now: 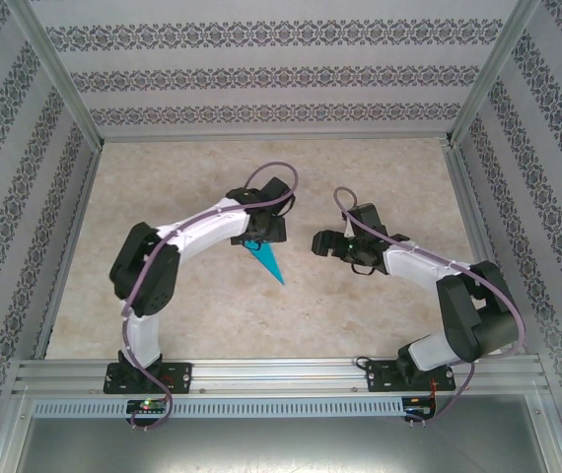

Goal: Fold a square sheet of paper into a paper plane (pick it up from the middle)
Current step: Fold the wing for the fifth time at the center of the table, then turn over a paper plane at the center of the table.

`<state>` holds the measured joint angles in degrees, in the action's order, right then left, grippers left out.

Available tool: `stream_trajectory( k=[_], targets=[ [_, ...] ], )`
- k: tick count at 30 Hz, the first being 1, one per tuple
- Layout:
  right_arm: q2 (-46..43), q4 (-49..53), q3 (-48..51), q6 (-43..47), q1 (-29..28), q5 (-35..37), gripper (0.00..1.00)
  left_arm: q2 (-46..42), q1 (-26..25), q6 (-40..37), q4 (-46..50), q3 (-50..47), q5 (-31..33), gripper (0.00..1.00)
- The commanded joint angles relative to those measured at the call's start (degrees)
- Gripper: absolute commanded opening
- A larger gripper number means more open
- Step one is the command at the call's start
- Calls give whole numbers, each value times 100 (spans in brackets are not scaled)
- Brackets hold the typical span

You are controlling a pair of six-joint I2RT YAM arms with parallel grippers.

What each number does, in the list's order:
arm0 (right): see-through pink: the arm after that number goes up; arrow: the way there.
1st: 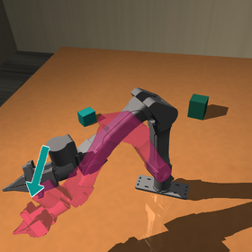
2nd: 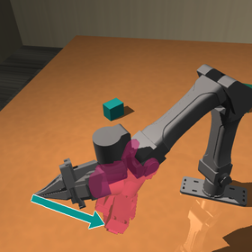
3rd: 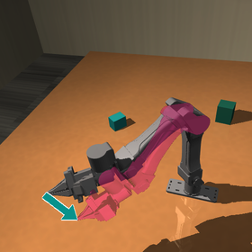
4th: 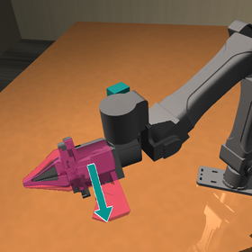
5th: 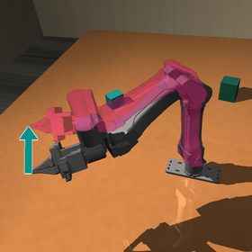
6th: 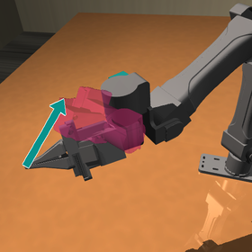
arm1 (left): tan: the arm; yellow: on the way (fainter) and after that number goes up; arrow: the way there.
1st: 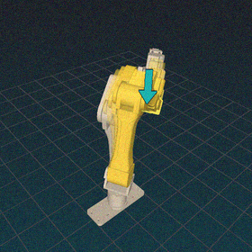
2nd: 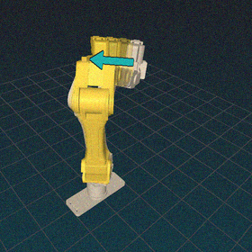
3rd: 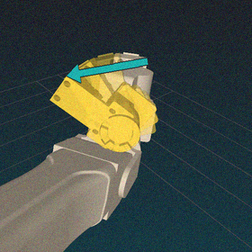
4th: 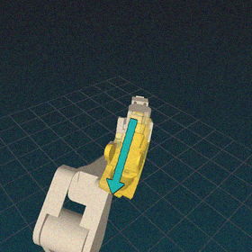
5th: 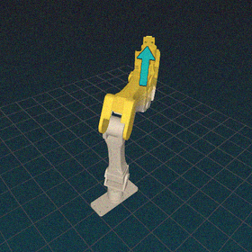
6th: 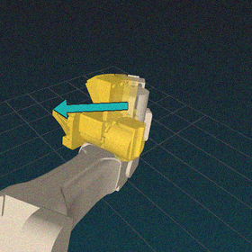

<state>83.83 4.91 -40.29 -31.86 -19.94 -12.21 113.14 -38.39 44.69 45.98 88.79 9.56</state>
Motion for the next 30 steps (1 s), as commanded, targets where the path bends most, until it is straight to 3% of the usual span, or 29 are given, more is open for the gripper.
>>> stream_trajectory(
  k=[1,9,21,30],
  targets=[
    [-224,-171,100,-165,127,178,93,543,-59,234,1009,505,406,84],
    [-50,-126,53,-206,192,7,93,1166,-72,255,1517,1112,444,80],
    [196,-139,-31,-248,210,-241,89,746,-83,576,1217,626,415,62],
    [265,-122,-62,-249,208,-319,88,545,-87,699,916,387,315,56]
  ],
)
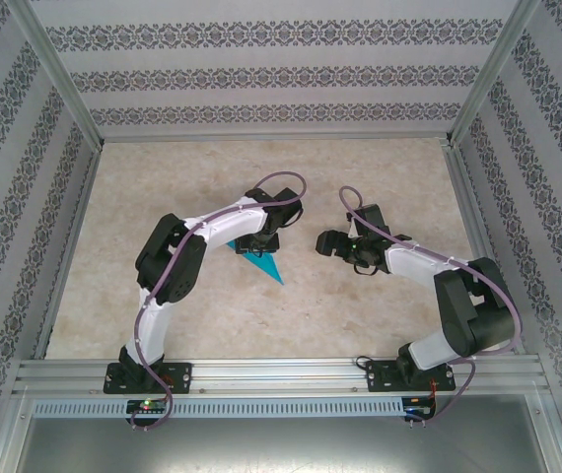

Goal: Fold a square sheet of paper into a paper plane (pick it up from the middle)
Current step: Turn over a paper plane at the center of the table.

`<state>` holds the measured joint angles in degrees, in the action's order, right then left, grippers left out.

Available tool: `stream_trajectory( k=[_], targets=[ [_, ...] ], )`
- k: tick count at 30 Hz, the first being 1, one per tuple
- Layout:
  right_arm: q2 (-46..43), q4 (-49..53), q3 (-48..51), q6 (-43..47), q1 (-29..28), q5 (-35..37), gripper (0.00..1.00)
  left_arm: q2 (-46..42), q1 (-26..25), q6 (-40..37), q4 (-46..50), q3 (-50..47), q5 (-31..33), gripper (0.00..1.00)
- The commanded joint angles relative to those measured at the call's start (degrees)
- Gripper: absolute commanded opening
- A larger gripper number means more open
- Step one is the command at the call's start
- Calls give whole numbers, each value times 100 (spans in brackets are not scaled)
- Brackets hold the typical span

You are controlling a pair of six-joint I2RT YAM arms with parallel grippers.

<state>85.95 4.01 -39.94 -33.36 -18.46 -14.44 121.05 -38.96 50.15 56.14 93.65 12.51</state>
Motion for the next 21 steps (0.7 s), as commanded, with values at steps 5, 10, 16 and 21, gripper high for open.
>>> stream_trajectory(
  k=[5,10,16,21],
  targets=[
    [82,-23,-118,-104,67,-133,88,-387,-29,145,-350,-267,-153,60],
    [132,-34,-136,-110,59,-198,87,-381,-31,92,-472,-325,-274,65],
    [176,-36,-152,-104,61,-241,87,-381,-24,58,-528,-326,-307,61],
    [224,-57,-166,-116,52,-293,86,-457,-24,22,-667,-348,-311,65]
  ],
)
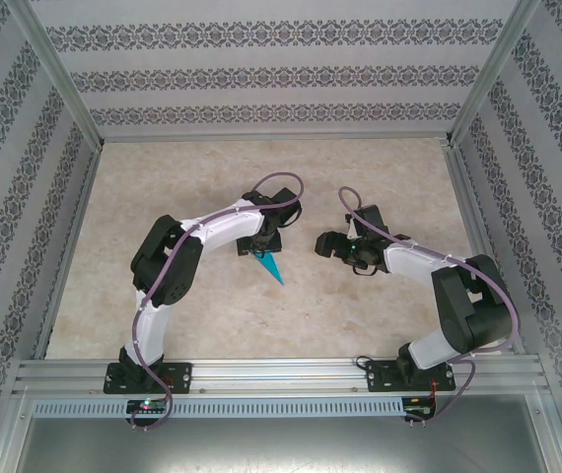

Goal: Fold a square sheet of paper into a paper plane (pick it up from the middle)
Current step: Turn over a paper plane at the center of the table.

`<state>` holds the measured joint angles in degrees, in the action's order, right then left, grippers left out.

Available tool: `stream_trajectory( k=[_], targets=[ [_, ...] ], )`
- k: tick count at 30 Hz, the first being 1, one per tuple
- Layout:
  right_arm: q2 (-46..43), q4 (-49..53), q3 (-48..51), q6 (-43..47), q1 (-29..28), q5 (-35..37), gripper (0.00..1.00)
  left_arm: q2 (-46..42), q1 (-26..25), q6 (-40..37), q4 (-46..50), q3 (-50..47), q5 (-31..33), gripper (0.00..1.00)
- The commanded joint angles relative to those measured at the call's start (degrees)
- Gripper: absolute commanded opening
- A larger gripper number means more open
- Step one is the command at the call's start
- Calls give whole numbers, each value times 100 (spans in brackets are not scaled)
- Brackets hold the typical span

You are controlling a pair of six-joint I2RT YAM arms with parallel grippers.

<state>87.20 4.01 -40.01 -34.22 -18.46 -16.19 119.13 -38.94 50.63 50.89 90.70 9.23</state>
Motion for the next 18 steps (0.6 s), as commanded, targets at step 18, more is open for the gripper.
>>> stream_trajectory(
  k=[18],
  targets=[
    [172,-54,-197,-25,50,-192,86,-224,-9,98,-279,-122,62,63]
  ],
)
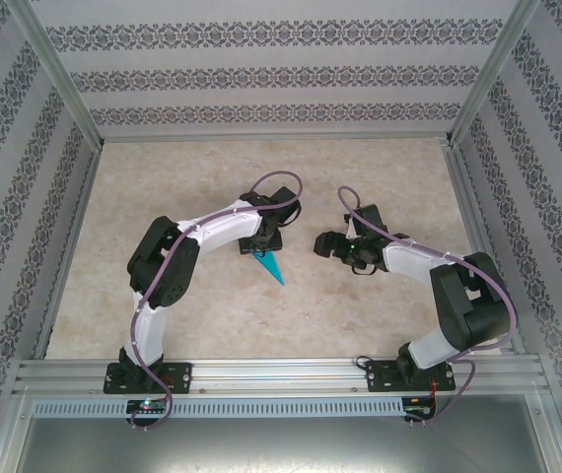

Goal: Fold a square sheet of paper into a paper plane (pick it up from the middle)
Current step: Turn over a paper plane at the center of the table.

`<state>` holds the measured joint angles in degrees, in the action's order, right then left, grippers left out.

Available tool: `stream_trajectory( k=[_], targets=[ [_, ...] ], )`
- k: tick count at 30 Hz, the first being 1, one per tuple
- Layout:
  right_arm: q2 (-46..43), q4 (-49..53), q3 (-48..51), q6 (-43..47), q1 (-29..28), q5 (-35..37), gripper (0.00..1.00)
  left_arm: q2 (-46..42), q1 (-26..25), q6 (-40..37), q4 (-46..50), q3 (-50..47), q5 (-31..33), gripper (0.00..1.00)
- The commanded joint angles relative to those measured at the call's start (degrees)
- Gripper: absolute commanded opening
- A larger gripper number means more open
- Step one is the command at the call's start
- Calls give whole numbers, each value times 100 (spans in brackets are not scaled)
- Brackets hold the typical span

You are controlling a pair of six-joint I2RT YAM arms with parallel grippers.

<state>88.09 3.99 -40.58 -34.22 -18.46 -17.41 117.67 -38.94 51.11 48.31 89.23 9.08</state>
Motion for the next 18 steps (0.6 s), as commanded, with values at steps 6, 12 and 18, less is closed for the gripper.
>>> stream_trajectory(
  k=[6,12,18],
  targets=[
    [102,-54,-143,-27,56,-86,86,104,0,-62,87,254,118,66],
    [94,-36,-143,-28,54,-78,86,373,13,-123,364,613,265,66],
    [75,-24,-142,-19,53,-61,86,432,33,-31,476,610,281,62]
  ],
)
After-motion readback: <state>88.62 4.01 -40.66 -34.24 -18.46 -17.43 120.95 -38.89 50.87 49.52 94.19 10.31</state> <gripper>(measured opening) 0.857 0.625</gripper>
